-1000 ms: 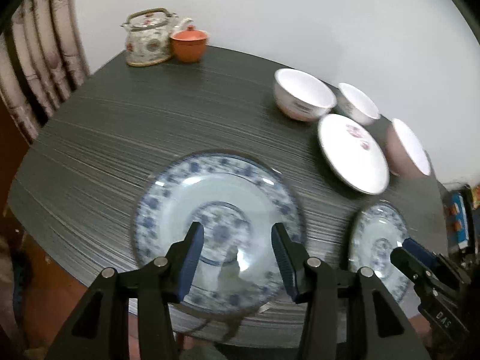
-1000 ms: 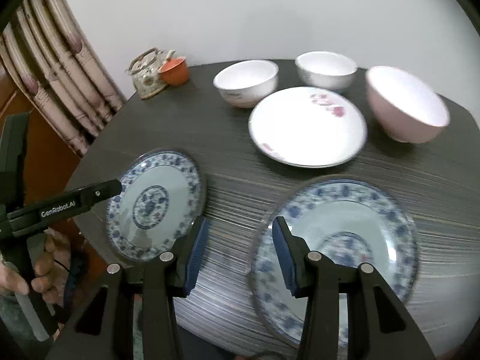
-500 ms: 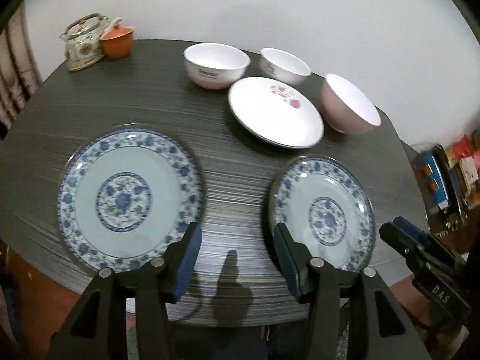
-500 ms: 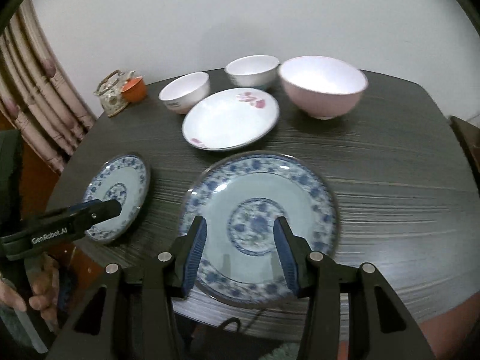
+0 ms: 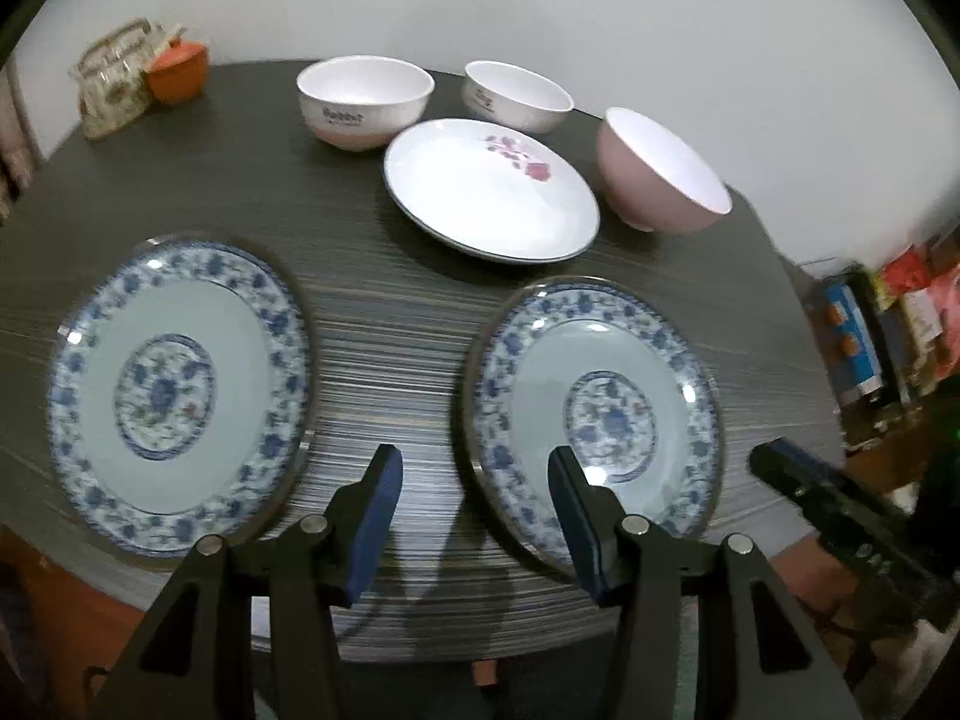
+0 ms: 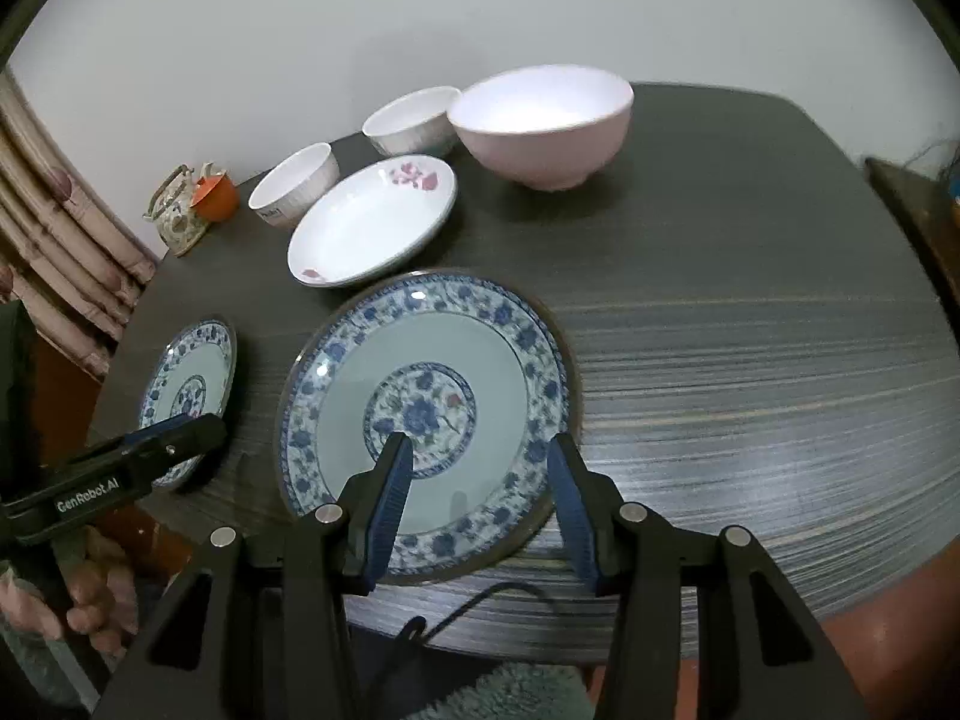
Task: Organize plates and bowls
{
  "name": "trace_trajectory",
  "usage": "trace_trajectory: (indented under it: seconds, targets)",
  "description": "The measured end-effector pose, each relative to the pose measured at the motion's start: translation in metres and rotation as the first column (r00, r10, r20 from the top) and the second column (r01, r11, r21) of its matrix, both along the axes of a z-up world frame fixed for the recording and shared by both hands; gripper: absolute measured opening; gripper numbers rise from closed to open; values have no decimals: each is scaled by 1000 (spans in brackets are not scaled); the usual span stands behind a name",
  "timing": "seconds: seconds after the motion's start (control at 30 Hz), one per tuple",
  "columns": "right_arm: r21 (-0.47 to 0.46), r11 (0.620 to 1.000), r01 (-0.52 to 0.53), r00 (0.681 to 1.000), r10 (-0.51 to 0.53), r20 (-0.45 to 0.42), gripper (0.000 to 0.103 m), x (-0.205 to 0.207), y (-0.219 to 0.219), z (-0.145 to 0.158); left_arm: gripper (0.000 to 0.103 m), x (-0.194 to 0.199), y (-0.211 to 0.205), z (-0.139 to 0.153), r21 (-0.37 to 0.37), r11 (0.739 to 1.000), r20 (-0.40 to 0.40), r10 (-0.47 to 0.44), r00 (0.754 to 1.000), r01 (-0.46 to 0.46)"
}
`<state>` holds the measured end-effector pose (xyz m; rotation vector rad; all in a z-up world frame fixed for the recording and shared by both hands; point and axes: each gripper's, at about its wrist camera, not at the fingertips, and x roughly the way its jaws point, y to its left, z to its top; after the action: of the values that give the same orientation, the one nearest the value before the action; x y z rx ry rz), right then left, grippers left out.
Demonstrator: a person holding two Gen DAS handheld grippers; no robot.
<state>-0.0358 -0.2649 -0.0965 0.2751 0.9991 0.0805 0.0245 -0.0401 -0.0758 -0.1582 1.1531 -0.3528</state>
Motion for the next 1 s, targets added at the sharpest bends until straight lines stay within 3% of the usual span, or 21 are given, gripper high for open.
trace_trajectory:
  seconds: [0.13, 0.27, 0.43, 0.47, 0.73, 1.0]
  targets:
    - [39, 999, -23, 999, 24, -28, 45, 3, -13, -9, 52, 8, 3, -10, -89, 996, -50, -7, 999, 3]
    - [196, 980, -43, 996, 58, -70, 45, 11, -35, -28, 52, 18, 9, -18, -179, 984, -111, 3, 994, -23]
    - [366, 931, 2, 990, 51, -133, 38, 22, -60, -56, 52, 30, 14, -27, -207, 977, -169, 17, 985, -53]
    - [370, 929, 1, 989, 55, -138, 34, 24, -61, -58, 52, 31, 14, -29, -223, 973, -189, 13, 982, -55]
    - [432, 902, 16, 980, 71, -185, 32, 42, -72, -80, 52, 44, 17, -50, -260, 959, -298, 31, 954, -113]
    - [492, 871, 5, 980, 94, -176, 26, 50, -74, -88, 50, 52, 16, -55, -254, 961, -311, 28, 950, -112]
